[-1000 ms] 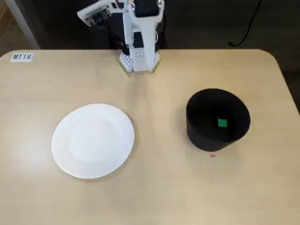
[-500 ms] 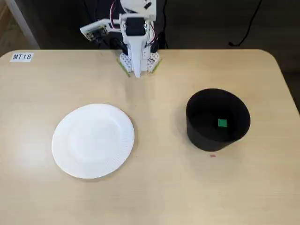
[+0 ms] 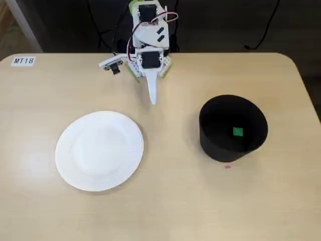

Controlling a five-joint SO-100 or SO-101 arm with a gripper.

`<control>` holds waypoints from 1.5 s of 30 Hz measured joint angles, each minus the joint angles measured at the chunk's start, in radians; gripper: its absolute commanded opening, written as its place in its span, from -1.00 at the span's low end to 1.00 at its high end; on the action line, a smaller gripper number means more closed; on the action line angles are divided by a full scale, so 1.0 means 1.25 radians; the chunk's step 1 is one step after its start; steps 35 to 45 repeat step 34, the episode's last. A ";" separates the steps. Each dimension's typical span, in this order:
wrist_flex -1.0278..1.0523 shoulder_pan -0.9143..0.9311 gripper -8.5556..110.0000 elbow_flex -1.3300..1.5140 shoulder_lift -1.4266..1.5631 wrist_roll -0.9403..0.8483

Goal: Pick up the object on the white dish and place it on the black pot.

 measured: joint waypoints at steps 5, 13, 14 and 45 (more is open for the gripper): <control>-0.017 -0.023 -0.86 0.070 0.004 0.000; -0.044 -0.022 -0.86 0.115 0.004 0.001; -0.044 -0.018 -0.86 0.117 0.004 0.002; -0.066 -0.028 -0.86 0.119 0.004 0.002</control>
